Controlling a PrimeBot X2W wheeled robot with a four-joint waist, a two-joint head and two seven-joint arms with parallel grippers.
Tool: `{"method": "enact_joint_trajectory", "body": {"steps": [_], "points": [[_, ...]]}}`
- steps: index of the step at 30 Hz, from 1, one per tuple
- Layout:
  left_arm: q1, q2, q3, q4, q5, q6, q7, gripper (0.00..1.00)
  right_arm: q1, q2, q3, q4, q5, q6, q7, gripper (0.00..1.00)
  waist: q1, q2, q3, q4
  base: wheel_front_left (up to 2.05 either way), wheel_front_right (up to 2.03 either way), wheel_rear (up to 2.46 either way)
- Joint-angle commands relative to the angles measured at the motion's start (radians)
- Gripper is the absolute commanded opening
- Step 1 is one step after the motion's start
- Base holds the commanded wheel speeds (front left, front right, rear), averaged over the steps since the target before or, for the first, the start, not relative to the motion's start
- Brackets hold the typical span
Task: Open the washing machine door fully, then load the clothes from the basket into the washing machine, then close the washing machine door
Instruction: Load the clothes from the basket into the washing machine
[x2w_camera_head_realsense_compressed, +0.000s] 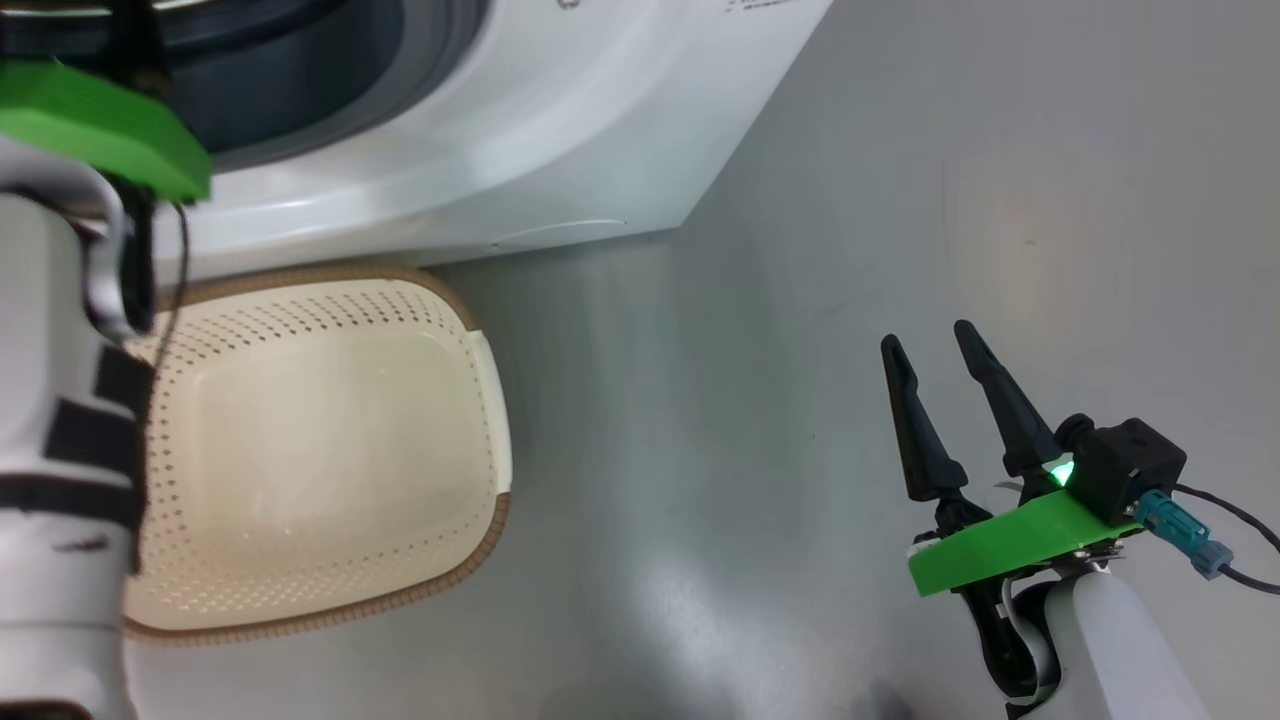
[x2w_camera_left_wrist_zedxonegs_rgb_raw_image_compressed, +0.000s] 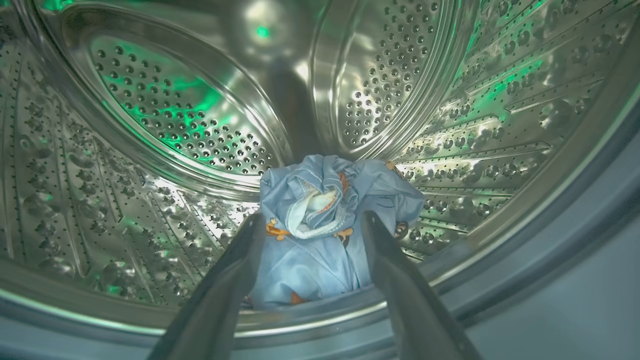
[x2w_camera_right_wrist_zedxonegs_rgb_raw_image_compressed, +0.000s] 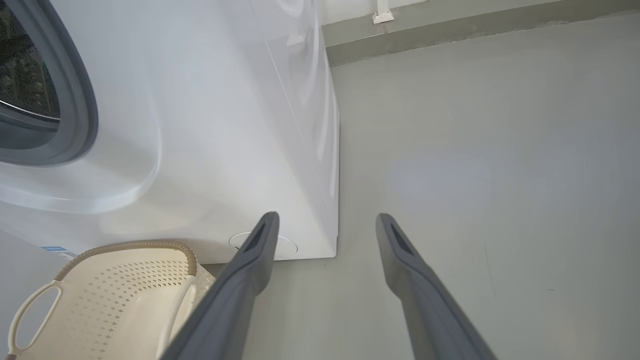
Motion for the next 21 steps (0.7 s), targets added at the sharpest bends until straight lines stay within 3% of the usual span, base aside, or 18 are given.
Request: {"method": "enact_joint_trajectory", "body": {"steps": [1, 7, 21], "points": [[0.047, 0.028, 0.025, -0.056, -0.008, 0.011, -0.005, 1.00, 0.034, 0.002, 0.024, -0.017, -0.013, 0.009, -0.012, 1.00, 0.0000, 0.0000, -0.022, 0.014, 0.00, 0.00, 0.00], [0.187, 0.021, 0.049, -0.196, -0.027, 0.035, -0.005, 1.00, 0.050, 0.002, 0.022, -0.008, -0.013, 0.009, -0.012, 1.00, 0.0000, 0.0000, -0.069, 0.025, 0.00, 0.00, 0.00], [0.632, -0.021, 0.122, -0.528, -0.072, 0.081, -0.005, 1.00, 0.146, 0.002, 0.019, 0.012, -0.033, 0.009, -0.012, 1.00, 0.0000, 0.0000, -0.324, 0.034, 0.00, 0.00, 0.00]]}}
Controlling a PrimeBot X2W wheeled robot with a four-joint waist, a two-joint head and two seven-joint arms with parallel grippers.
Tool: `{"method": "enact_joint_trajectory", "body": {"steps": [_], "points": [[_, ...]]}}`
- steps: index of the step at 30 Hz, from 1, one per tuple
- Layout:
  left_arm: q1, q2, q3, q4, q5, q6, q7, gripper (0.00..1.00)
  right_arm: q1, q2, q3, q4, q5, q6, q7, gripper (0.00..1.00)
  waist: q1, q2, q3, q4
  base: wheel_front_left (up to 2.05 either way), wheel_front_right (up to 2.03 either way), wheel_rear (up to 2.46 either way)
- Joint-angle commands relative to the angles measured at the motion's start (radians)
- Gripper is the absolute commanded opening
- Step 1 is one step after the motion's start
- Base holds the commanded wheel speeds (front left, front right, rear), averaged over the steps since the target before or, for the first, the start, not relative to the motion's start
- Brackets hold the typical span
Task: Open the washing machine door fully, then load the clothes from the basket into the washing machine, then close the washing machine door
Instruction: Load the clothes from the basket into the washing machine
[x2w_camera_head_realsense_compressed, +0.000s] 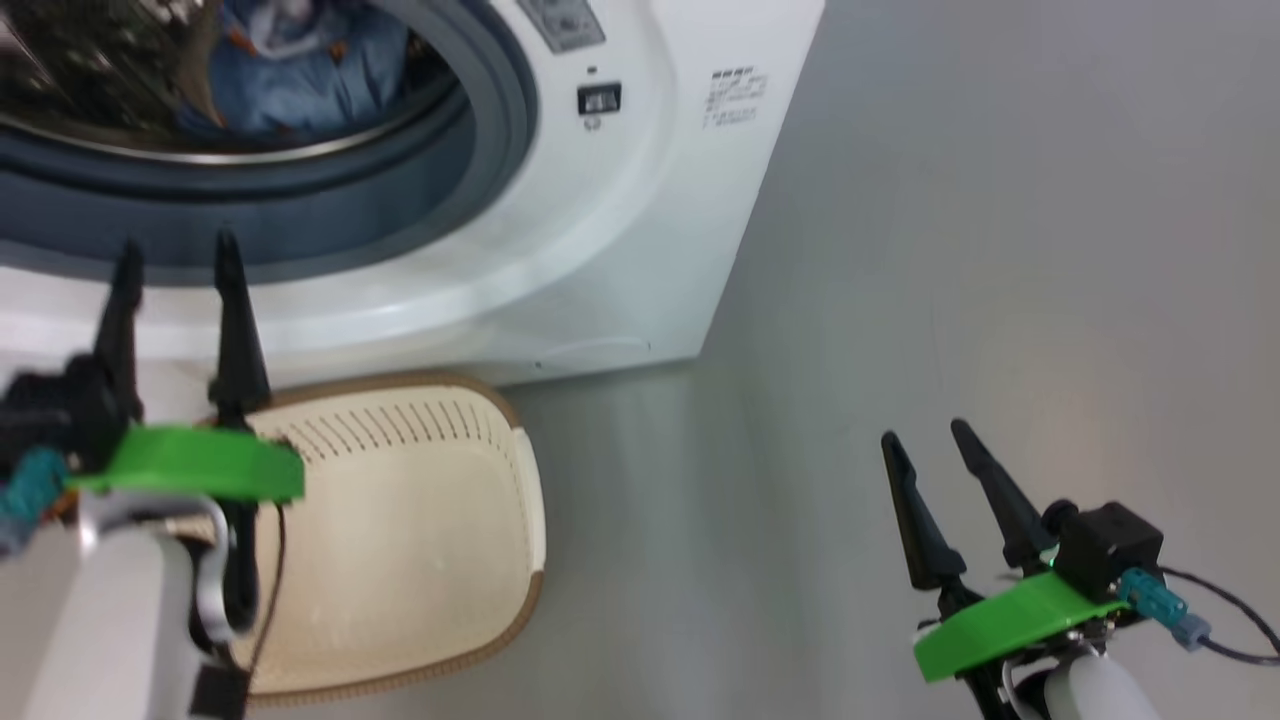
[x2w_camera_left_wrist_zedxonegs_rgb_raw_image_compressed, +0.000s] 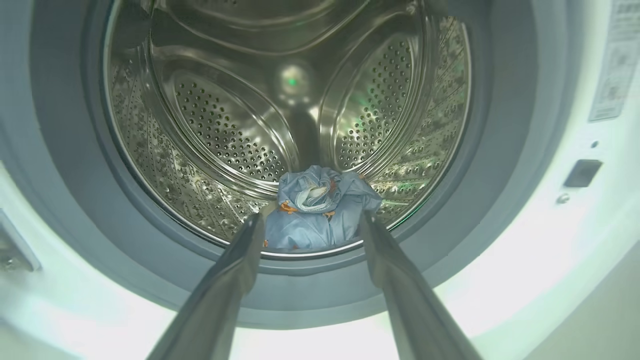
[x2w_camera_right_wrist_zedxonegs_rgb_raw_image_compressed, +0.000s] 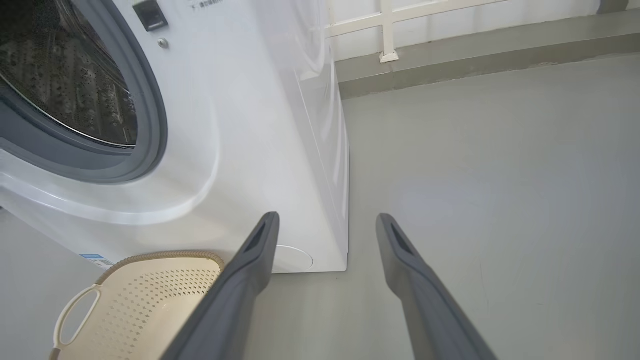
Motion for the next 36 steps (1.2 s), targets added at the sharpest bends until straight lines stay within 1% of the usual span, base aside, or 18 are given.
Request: {"method": "enact_joint_trajectory", "body": {"steps": [1, 8, 12, 16, 20, 26, 36], "points": [[0.049, 0.021, 0.039, -0.057, -0.002, 0.012, -0.005, 1.00, 0.030, 0.002, 0.023, -0.016, -0.016, 0.009, -0.012, 1.00, 0.0000, 0.0000, -0.100, 0.007, 0.00, 0.00, 0.00], [0.221, 0.012, 0.066, -0.164, 0.019, 0.038, -0.005, 1.00, 0.078, 0.002, 0.020, -0.021, -0.027, 0.009, -0.012, 1.00, 0.0000, 0.0000, -0.182, 0.019, 0.00, 0.00, 0.00], [0.306, 0.011, 0.080, -0.212, 0.035, 0.044, -0.005, 1.00, 0.105, 0.002, 0.013, -0.024, -0.035, 0.009, -0.012, 1.00, 0.0000, 0.0000, -0.219, 0.024, 0.00, 0.00, 0.00], [0.388, -0.003, 0.091, -0.256, 0.049, 0.051, -0.005, 1.00, 0.131, 0.002, 0.006, -0.023, -0.039, 0.009, -0.012, 1.00, 0.0000, 0.0000, -0.251, 0.026, 0.00, 0.00, 0.00], [0.455, -0.018, 0.098, -0.279, 0.062, 0.054, -0.005, 1.00, 0.151, 0.002, 0.001, -0.027, -0.038, 0.009, -0.012, 1.00, 0.0000, 0.0000, -0.279, 0.022, 0.00, 0.00, 0.00], [0.529, -0.041, 0.100, -0.303, 0.084, 0.045, -0.005, 1.00, 0.172, 0.002, -0.007, -0.037, -0.036, 0.009, -0.012, 1.00, 0.0000, 0.0000, -0.310, 0.010, 0.00, 0.00, 0.00], [0.641, -0.081, 0.109, -0.309, 0.120, 0.045, -0.005, 1.00, 0.184, 0.002, -0.009, -0.064, -0.055, 0.009, -0.004, 1.00, 0.0000, 0.0000, -0.347, -0.005, 0.00, 0.00, 0.00]]}}
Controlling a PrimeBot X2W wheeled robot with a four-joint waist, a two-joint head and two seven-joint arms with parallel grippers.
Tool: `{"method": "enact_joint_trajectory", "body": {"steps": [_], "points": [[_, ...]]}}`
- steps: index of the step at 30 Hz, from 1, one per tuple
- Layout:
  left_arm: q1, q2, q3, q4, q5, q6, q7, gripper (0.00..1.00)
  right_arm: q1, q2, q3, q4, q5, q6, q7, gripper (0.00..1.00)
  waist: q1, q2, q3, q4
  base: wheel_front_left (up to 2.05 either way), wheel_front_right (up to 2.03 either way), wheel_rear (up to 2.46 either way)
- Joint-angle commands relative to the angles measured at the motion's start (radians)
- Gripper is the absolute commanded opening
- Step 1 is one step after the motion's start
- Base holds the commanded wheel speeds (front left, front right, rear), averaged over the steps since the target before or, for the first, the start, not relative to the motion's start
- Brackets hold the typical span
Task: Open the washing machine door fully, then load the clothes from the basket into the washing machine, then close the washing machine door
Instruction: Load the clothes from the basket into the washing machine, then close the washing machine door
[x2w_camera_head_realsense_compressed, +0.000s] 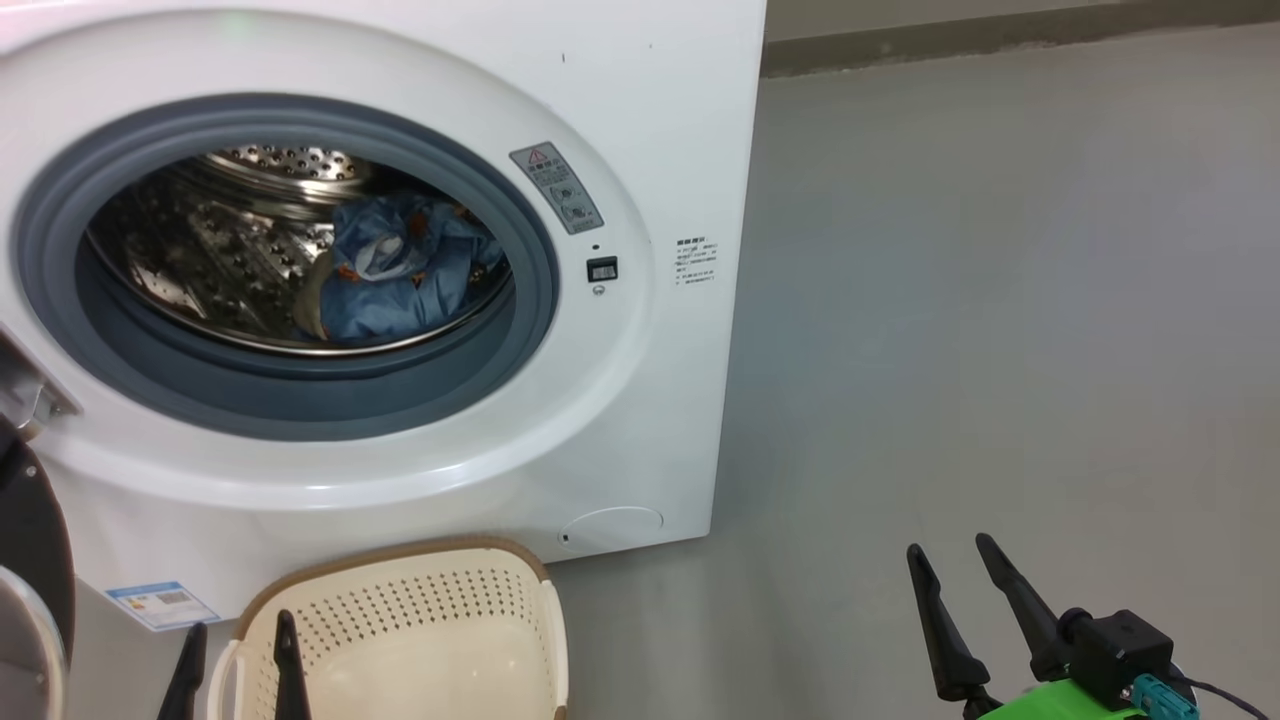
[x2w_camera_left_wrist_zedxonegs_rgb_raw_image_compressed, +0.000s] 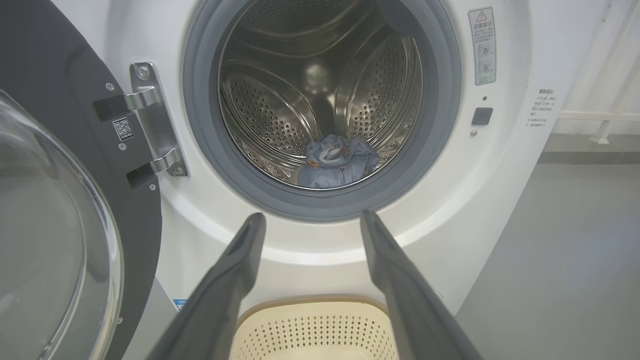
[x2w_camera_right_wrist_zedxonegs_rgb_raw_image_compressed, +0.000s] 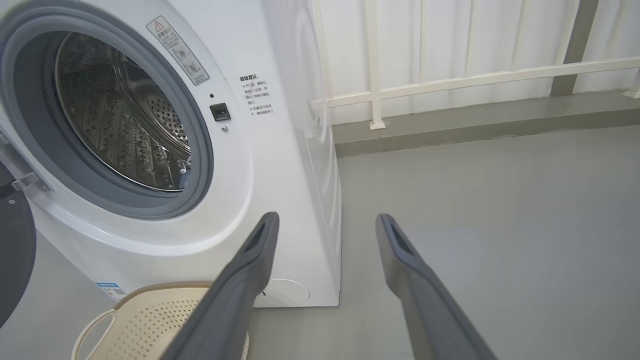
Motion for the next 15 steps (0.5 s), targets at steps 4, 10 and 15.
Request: {"method": "enact_joint_trajectory", "body": {"steps": [4, 10, 15], "points": [[0.009, -0.010, 0.047, -0.027, 0.015, 0.000, -0.005, 1.00, -0.002, -0.002, 0.023, -0.047, -0.016, 0.009, 0.003, 1.00, 0.0000, 0.0000, -0.014, -0.002, 0.00, 0.00, 0.00], [0.031, -0.024, 0.053, -0.015, 0.025, -0.004, -0.005, 1.00, 0.004, -0.002, 0.015, -0.069, -0.016, 0.009, 0.014, 1.00, 0.0000, 0.0000, -0.024, -0.001, 0.00, 0.00, 0.00], [0.035, -0.031, 0.057, 0.001, 0.030, -0.011, -0.005, 1.00, 0.007, -0.002, 0.014, -0.082, -0.022, 0.009, 0.018, 1.00, 0.0000, 0.0000, -0.027, 0.000, 0.00, 0.00, 0.00]]}}
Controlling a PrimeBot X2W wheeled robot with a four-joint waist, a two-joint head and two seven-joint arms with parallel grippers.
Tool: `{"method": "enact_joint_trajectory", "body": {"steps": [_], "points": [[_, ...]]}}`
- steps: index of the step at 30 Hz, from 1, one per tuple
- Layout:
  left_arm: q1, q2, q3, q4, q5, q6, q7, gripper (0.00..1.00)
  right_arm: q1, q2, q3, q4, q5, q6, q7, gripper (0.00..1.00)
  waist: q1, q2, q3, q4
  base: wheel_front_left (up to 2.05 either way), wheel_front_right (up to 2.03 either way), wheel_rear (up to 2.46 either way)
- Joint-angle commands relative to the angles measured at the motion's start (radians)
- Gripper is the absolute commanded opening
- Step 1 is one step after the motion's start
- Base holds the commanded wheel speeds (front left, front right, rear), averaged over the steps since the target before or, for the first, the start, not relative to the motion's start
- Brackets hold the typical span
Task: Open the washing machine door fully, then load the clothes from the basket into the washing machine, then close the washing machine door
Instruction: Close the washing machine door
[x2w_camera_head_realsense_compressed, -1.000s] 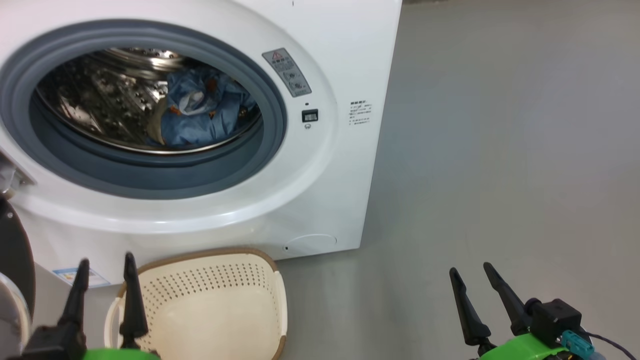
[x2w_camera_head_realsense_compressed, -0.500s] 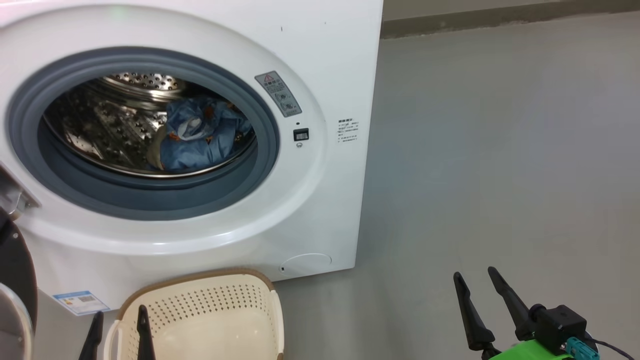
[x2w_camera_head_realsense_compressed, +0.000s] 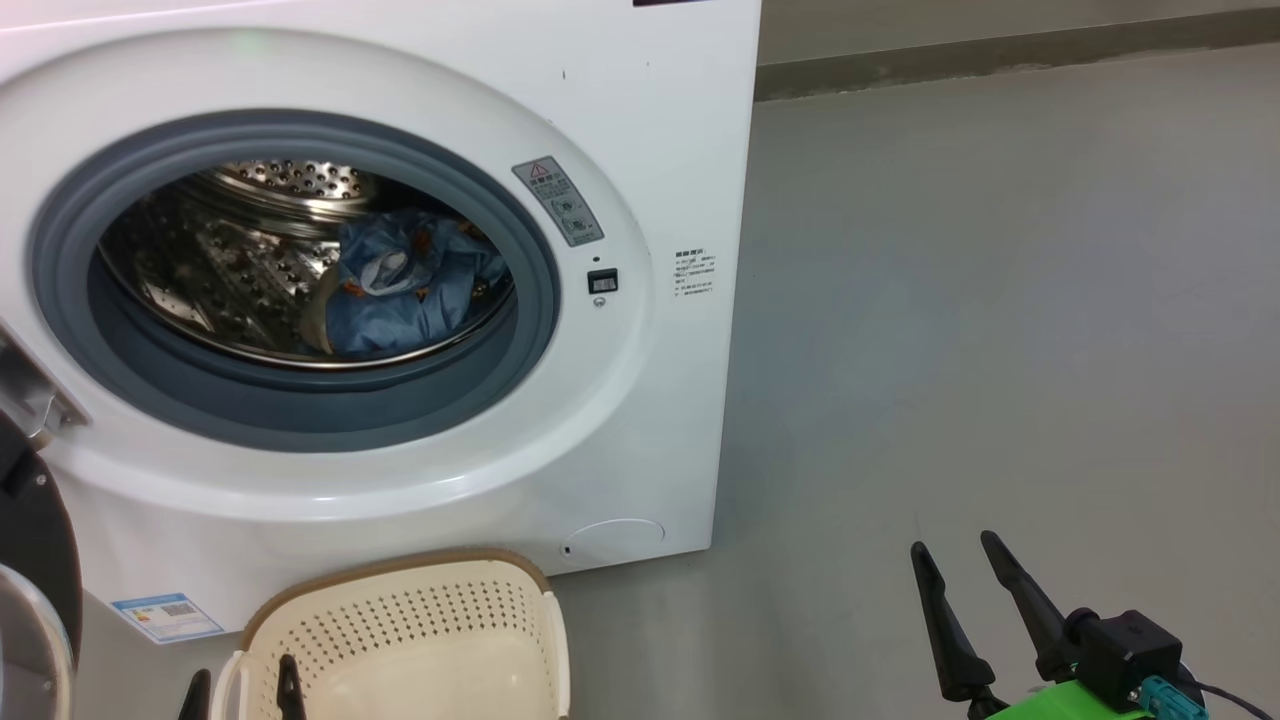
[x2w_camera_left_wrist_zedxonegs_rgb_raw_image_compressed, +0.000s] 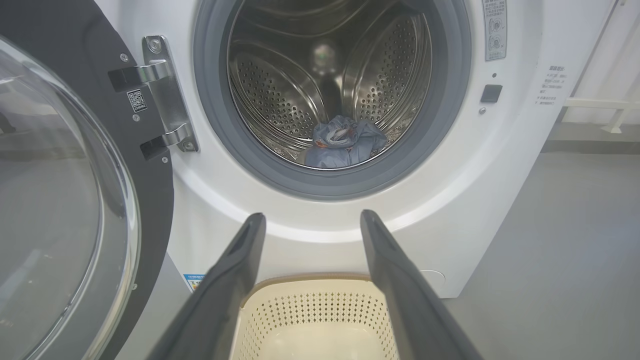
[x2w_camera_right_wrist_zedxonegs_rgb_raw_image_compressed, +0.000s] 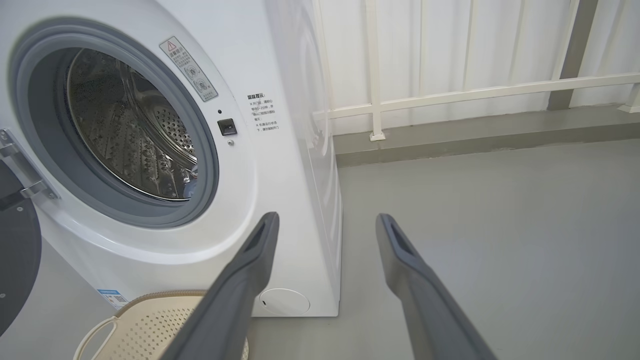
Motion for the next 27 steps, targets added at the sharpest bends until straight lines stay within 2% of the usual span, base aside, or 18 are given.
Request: {"method": "enact_joint_trajectory", "body": {"steps": [1, 27], "points": [[-0.020, -0.005, 0.038, -0.012, 0.013, -0.005, -0.005, 1.00, -0.008, -0.003, 0.019, -0.033, -0.015, 0.009, 0.000, 1.00, 0.0000, 0.0000, -0.002, 0.000, 0.00, 0.00, 0.00], [-0.050, -0.017, 0.081, -0.001, 0.034, -0.049, -0.005, 1.00, 0.007, -0.003, 0.019, -0.024, -0.014, 0.009, 0.001, 1.00, 0.0000, 0.0000, -0.007, 0.010, 0.00, 0.00, 0.00]]}}
